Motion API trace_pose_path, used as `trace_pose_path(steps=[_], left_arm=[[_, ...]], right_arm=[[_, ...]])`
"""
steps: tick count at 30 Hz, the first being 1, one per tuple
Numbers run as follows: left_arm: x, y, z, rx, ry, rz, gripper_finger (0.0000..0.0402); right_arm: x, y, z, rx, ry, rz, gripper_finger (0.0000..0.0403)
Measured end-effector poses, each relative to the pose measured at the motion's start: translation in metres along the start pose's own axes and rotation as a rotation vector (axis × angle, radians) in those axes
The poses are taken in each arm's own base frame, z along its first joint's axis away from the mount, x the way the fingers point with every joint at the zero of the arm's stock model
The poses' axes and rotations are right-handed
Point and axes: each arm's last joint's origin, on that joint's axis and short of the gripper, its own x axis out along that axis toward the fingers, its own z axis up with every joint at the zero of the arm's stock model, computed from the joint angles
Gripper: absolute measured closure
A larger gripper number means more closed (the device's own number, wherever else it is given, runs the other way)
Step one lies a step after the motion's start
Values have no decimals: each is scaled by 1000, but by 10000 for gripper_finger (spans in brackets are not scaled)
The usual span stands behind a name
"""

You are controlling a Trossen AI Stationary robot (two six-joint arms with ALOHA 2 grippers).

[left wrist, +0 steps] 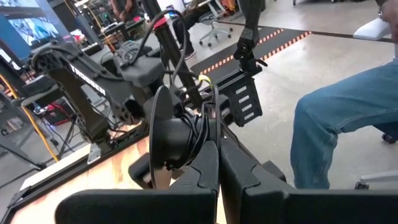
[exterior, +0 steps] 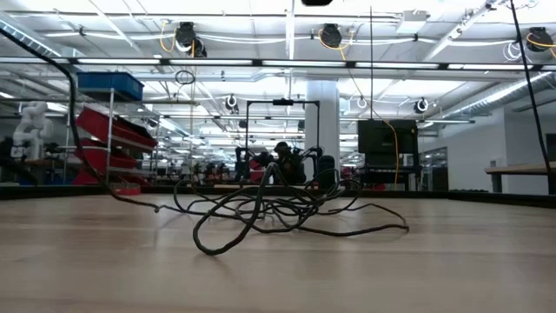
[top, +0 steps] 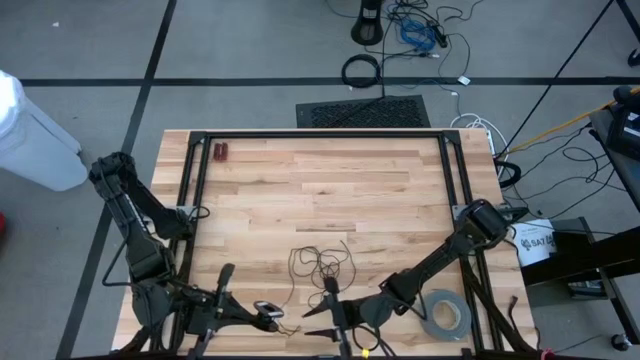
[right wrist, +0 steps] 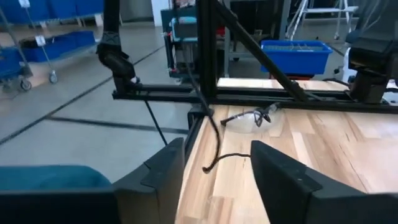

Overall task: Coil cords
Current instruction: Coil the black wire on the spool

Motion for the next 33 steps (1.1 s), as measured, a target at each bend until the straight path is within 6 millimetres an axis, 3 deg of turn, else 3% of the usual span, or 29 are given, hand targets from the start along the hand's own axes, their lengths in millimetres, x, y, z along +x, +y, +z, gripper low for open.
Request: trace_pose_path(steps=[5, 13, 23, 33], left_arm=[[0, 0, 0, 0, 0, 0, 402], [0, 0, 0, -1, 0, 0, 402], [0, -1, 1, -2, -9, -33, 402], [2, -6, 9, 31, -124, -156, 402]], right_arm=[[10, -4, -9, 40, -19, 16, 224], [28, -2, -16, 19, -20, 7, 254], [22, -3, -7, -36, 35, -5, 393], [30, -29, -1, -32, 25, -86, 402]])
